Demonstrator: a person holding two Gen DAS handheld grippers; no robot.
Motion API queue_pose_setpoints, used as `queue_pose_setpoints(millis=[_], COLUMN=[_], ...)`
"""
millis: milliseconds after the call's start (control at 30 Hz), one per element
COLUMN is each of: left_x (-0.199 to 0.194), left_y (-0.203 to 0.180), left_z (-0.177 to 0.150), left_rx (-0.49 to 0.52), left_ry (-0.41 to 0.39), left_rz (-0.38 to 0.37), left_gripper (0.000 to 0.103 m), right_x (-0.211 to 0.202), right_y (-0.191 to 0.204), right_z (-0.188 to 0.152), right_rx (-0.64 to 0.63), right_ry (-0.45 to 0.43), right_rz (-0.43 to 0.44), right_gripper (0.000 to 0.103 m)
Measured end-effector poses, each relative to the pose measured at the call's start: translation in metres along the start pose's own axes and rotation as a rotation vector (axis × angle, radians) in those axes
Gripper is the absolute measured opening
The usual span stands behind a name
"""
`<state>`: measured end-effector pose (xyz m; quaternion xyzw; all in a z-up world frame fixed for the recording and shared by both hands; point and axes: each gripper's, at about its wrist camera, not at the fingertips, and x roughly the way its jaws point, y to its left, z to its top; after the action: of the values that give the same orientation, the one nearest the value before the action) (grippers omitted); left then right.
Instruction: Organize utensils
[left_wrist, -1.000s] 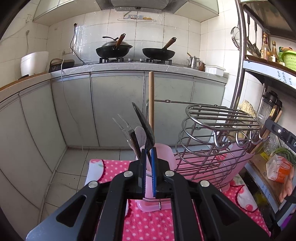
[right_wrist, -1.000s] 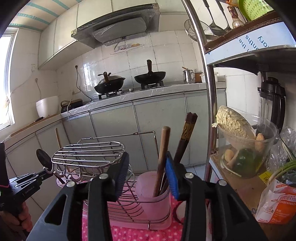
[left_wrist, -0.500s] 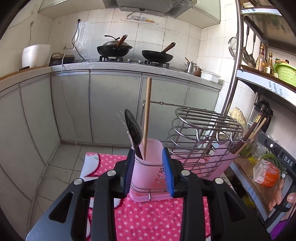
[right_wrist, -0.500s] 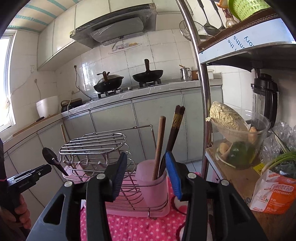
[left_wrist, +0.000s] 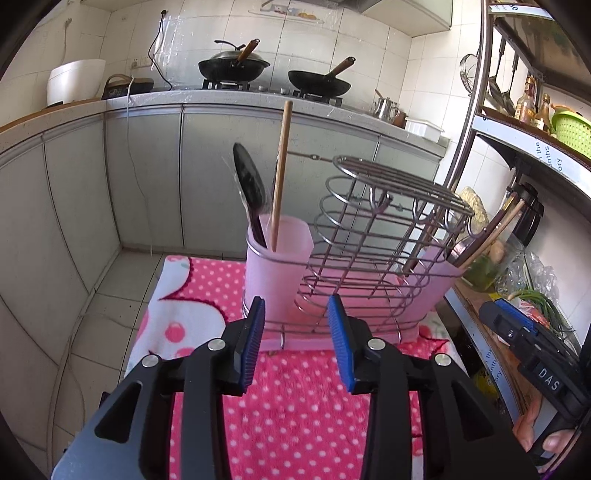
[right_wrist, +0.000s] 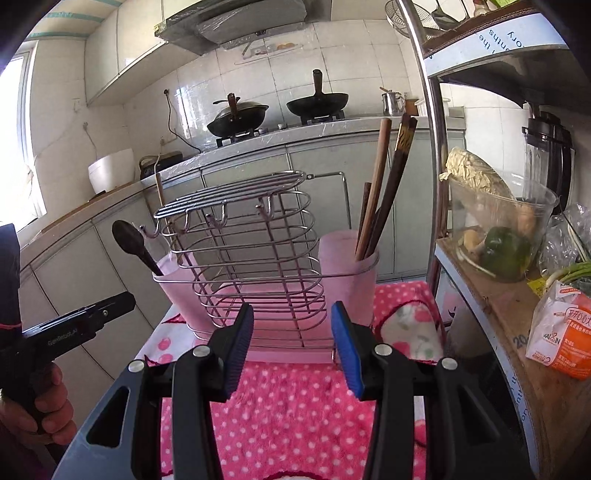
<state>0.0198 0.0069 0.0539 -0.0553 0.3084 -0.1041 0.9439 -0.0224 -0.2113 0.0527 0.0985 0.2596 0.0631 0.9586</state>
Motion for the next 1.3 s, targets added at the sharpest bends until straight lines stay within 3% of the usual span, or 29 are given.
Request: queue_pose_setpoints(millis=[367, 433, 1300], left_x=[-0.006, -0.006, -0.013], left_y=[-0.007, -0.007, -0.017], left_z=[-0.011, -0.013, -0.019], left_rx=[0.018, 0.017, 0.049], left_ry=[0.024, 0.027, 0.019], left_rz=[0.028, 0.030, 0.063], left_gripper=[0.036, 0.036, 0.036], right_x=[0.003, 0.003, -0.002], right_y=[0.012, 0.013, 0.016], right_z=[-0.008, -0.009, -0.006], right_rx=[-0.022, -0.024, -0.047], right_ry=[0.055, 0.057, 0.039], right_rz=[-0.024, -0.032, -0.099], right_gripper=[0.046, 0.060, 0.060])
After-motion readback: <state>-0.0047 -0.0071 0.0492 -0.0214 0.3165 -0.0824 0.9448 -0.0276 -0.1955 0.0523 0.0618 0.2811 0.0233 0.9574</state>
